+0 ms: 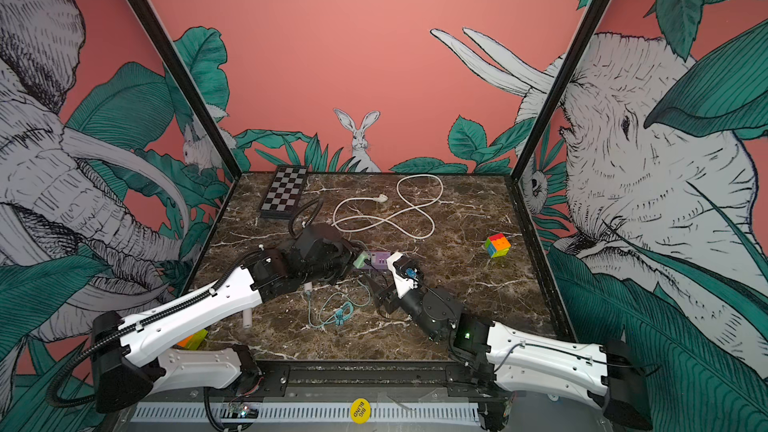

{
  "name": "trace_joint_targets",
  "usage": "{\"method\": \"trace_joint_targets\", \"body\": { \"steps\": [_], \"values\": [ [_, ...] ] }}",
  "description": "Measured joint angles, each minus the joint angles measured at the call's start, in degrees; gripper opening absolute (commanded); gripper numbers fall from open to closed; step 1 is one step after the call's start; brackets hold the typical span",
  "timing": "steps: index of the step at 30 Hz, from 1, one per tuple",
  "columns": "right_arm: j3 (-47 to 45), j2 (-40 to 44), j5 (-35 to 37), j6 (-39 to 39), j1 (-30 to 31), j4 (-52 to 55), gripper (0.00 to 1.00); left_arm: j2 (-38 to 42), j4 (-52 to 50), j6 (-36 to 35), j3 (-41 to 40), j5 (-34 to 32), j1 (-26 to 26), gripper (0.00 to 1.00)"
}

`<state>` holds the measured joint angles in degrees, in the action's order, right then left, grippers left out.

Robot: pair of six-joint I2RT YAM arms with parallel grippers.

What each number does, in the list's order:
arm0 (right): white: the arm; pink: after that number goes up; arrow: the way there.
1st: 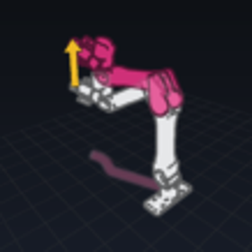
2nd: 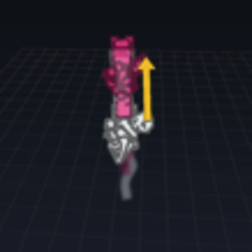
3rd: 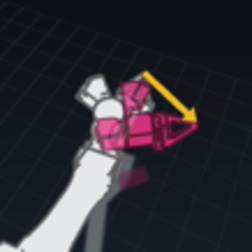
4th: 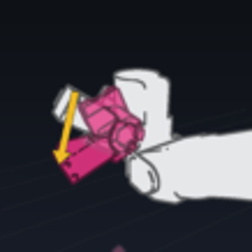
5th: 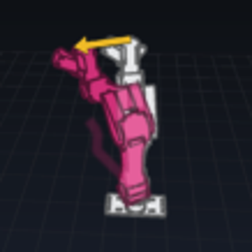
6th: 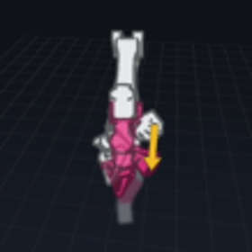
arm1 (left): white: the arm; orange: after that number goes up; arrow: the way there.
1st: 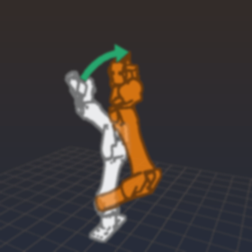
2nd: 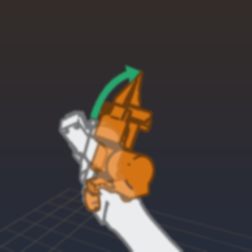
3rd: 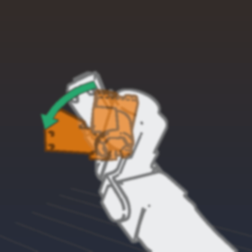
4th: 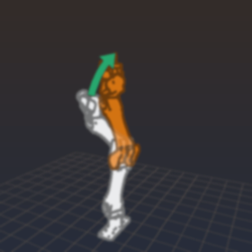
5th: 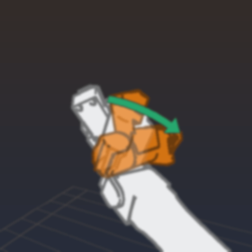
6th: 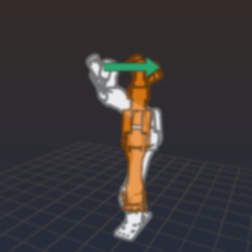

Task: Charge the electric toothbrush
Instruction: Insert the plug into the socket.

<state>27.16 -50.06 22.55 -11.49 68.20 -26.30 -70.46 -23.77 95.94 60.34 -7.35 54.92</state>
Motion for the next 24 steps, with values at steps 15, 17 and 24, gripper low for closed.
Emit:
{"method": "trace_joint_targets", "body": {
  "steps": [15,17,24],
  "values": [
    [0.0,-3.9,-16.0,-26.9,-14.9,-5.5,0.78,3.7,14.0,-1.2,-5.4,0.3,0.6,0.0],
    [0.0,-4.7,-18.7,-28.0,-15.5,-6.4,0.77,3.7,14.4,-1.2,-5.4,0.3,0.6,0.0],
    [0.0,-7.3,-24.2,-27.5,-15.5,-6.7,0.67,3.7,14.5,-0.8,-5.4,0.4,0.7,0.0]
  ]
}}
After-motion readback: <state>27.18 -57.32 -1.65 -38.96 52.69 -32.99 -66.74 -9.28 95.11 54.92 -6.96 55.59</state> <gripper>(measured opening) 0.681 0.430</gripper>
